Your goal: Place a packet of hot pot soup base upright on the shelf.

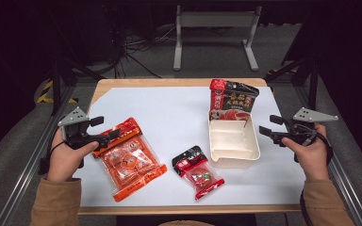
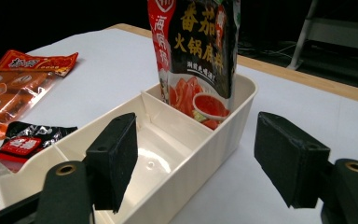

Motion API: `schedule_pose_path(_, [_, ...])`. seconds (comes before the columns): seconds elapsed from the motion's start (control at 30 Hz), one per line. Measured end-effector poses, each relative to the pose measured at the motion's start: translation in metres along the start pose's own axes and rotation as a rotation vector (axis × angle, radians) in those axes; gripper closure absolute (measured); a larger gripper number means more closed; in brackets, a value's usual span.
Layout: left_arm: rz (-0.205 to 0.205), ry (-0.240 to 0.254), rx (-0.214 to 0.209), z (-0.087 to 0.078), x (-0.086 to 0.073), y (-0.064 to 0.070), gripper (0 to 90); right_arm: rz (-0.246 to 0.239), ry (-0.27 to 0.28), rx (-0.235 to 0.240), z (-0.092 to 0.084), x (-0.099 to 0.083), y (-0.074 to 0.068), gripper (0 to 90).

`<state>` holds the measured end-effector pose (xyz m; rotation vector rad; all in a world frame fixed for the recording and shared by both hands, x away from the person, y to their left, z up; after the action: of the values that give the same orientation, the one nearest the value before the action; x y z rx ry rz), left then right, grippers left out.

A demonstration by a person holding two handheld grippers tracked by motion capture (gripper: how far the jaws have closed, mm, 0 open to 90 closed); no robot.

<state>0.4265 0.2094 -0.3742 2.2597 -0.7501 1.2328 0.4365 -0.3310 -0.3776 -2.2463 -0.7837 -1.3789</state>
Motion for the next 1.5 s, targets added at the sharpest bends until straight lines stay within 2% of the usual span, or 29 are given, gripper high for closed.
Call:
schedule_pose_path(0.17, [-0.004, -0.011, 0.008, -0.002, -0.008, -0.006, 14.5, -0.007, -0.012, -0.004, -0.003, -0.006, 0.004, 30.5])
schedule_pose_path(0.3, [-0.011, -0.021, 0.071, -0.002, -0.016, -0.019, 14.9, -0.005, -0.012, -0.011, -0.006, -0.011, 0.007, 30.3])
schedule_pose_path(0.4, [-0.026, -0.020, 0.079, 0.000, -0.021, -0.026, 15.1, -0.005, -0.016, -0.019, -0.008, -0.012, 0.009, 30.1])
schedule_pose_path(0.53, [-0.047, -0.019, 0.097, 0.005, -0.033, -0.041, 16.7, -0.008, -0.015, -0.040, -0.011, -0.015, 0.015, 30.1])
schedule_pose_path(0.73, [-0.082, -0.010, 0.137, 0.010, -0.049, -0.063, 18.1, 0.001, -0.025, -0.041, -0.009, -0.020, 0.018, 30.1])
schedule_pose_path(0.87, [-0.118, -0.012, 0.141, 0.016, -0.057, -0.073, 19.1, 0.002, -0.036, -0.038, -0.007, -0.023, 0.017, 30.0])
schedule_pose_path(0.93, [-0.125, -0.027, 0.158, 0.020, -0.063, -0.080, 19.4, -0.002, -0.038, -0.039, -0.006, -0.024, 0.018, 30.0])
schedule_pose_path(1.07, [-0.139, -0.052, 0.171, 0.026, -0.071, -0.086, 19.1, -0.004, -0.050, -0.047, -0.004, -0.026, 0.019, 30.0])
schedule_pose_path(1.2, [-0.194, -0.068, 0.155, 0.029, -0.079, -0.091, 16.8, -0.007, -0.056, -0.045, -0.002, -0.029, 0.019, 30.0])
schedule_pose_path(1.43, [-0.227, -0.090, 0.198, 0.029, -0.088, -0.100, 13.6, -0.025, -0.079, -0.045, 0.003, -0.034, 0.016, 30.0])
schedule_pose_path(1.5, [-0.238, -0.114, 0.210, 0.030, -0.092, -0.103, 13.3, -0.028, -0.085, -0.042, 0.005, -0.035, 0.016, 30.0])
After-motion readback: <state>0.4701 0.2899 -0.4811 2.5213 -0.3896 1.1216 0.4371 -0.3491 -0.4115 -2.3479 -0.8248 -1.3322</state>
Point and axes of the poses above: each handheld gripper's, and its own axes: z roughly forward along the jaws, x roughly out of its top, y roughly to its right, the point moved 7 cm from there along z, roughly forward along the jaws, and after that the axes turned 2 degrees about -y, right-handed, at the moved point
